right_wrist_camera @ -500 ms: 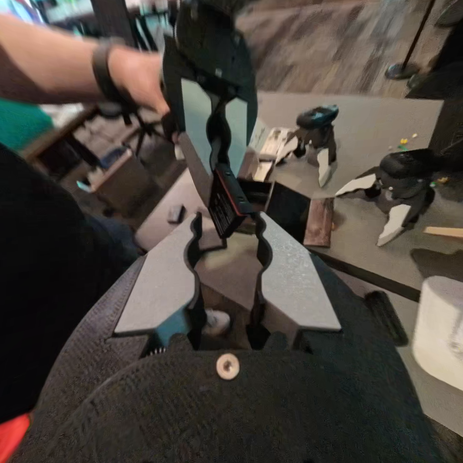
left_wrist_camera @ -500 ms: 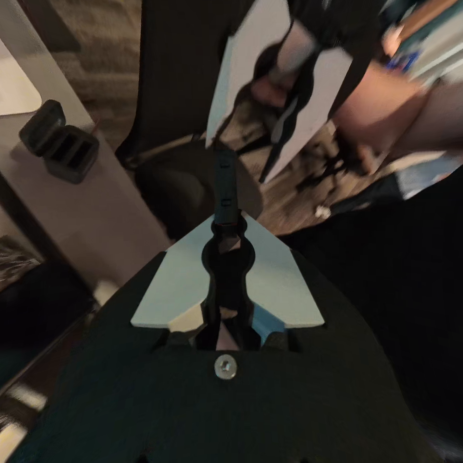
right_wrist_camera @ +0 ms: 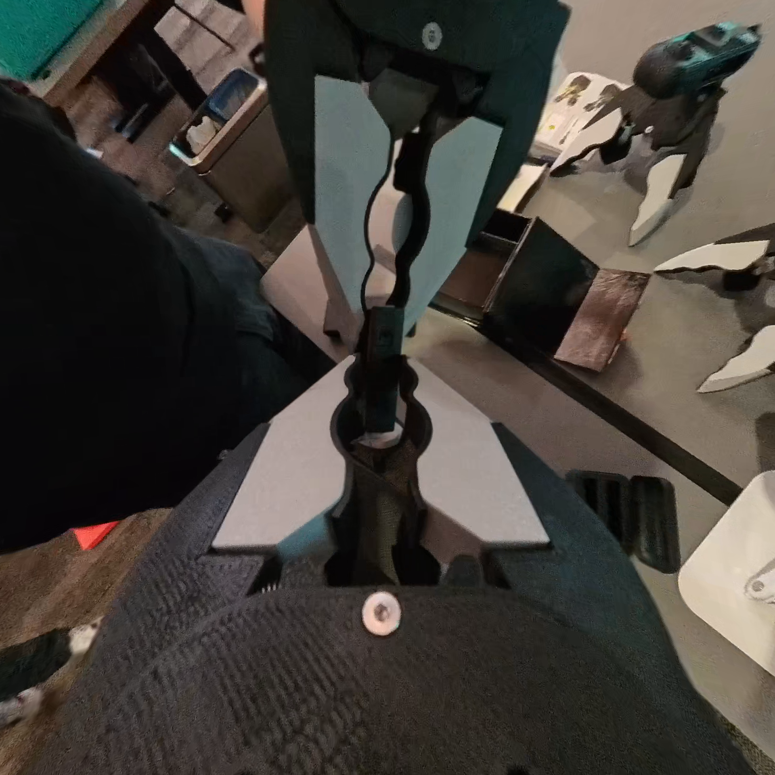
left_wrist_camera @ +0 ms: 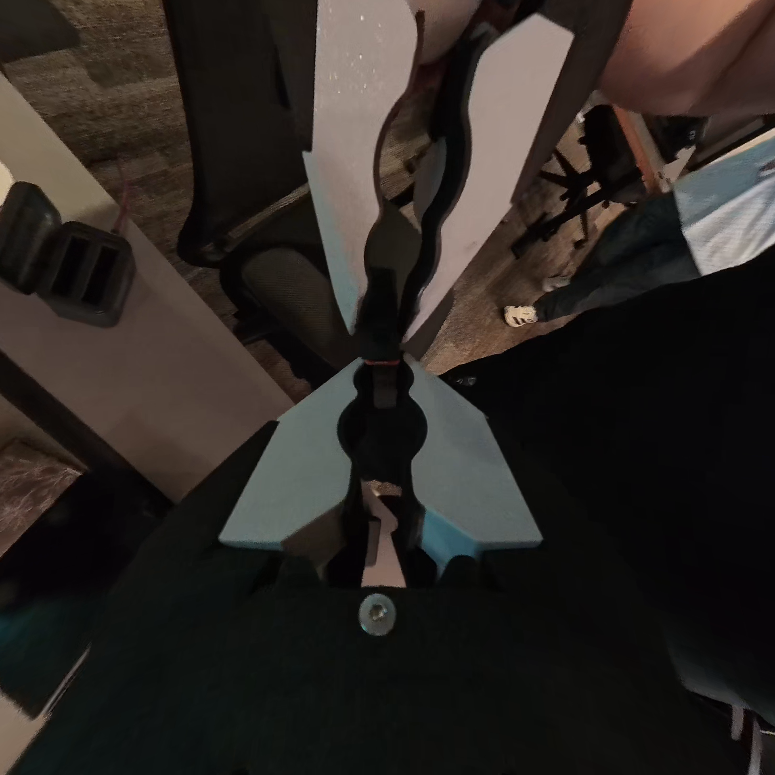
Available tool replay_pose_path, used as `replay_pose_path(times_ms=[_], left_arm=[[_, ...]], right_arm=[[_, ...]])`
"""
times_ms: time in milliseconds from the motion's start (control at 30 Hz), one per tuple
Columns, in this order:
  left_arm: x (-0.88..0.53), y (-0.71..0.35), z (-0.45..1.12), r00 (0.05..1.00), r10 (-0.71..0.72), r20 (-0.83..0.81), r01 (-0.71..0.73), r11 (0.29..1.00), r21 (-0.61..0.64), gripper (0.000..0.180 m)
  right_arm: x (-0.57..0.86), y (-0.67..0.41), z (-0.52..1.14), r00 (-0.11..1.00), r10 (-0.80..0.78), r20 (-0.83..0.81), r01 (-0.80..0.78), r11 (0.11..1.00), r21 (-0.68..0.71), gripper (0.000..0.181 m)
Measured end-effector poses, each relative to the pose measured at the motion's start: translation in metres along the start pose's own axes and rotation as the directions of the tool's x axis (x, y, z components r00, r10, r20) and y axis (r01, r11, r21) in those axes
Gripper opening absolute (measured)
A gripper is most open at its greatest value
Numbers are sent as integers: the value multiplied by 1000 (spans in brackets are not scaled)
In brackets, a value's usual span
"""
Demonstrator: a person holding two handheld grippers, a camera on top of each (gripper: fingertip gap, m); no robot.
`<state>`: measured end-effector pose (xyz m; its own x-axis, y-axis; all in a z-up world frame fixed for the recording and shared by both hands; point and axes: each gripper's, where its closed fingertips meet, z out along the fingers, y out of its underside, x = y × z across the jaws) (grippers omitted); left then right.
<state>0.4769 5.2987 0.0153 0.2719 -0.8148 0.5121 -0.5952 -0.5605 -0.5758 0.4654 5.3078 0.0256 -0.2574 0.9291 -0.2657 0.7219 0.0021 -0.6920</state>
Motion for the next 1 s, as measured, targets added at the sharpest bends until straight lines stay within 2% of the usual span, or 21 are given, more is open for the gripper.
replay_pose_path(times_ms=[67, 100, 133, 167, 233, 300, 467, 600, 700, 900, 1000], left_arm=[[1, -2, 5, 1000, -5, -10, 5, 999, 43, 10], [-4, -3, 3, 1000, -14, 24, 12, 997, 74, 17], [-14, -2, -3, 996, -46, 76, 38, 994, 99, 36], [-23, 4, -11, 989, -98, 107, 85, 989, 117, 37], [-25, 19, -25, 976, -215, 48, 203, 964, 173, 15], [-22, 38, -40, 950, -312, -5, 304, 921, 243, 12], [-21, 110, -60, 884, -456, 105, 418, 870, 261, 21], [-11, 138, -74, 833, -544, 100, 487, 807, 333, 18], [-7, 154, -77, 804, -585, 105, 524, 781, 339, 18], [-5, 158, -77, 796, -594, 118, 534, 780, 325, 18], [-4, 152, -78, 805, -581, 121, 521, 789, 327, 17]], right_arm=[[-2, 3, -3, 1000, -25, 4, 25, 1000, 2, 15], [5, 7, -5, 999, -24, -24, 24, 1000, 4, 14], [21, 16, -7, 995, -23, -102, 22, 1000, -13, 14], [47, 32, -9, 975, -41, -220, 31, 998, -52, 14], [108, 74, -12, 890, -128, -439, 58, 984, -169, 14], [148, 109, -1, 853, -136, -503, 51, 983, -179, 14], [193, 157, 21, 820, -282, -499, 139, 942, -304, 14], [207, 177, 30, 858, -239, -455, 90, 941, -325, 14], [215, 175, 30, 862, -219, -457, 65, 943, -328, 14], [213, 175, 33, 903, -151, -402, -6, 932, -364, 13], [214, 178, 37, 906, -172, -388, -1, 914, -407, 14]])
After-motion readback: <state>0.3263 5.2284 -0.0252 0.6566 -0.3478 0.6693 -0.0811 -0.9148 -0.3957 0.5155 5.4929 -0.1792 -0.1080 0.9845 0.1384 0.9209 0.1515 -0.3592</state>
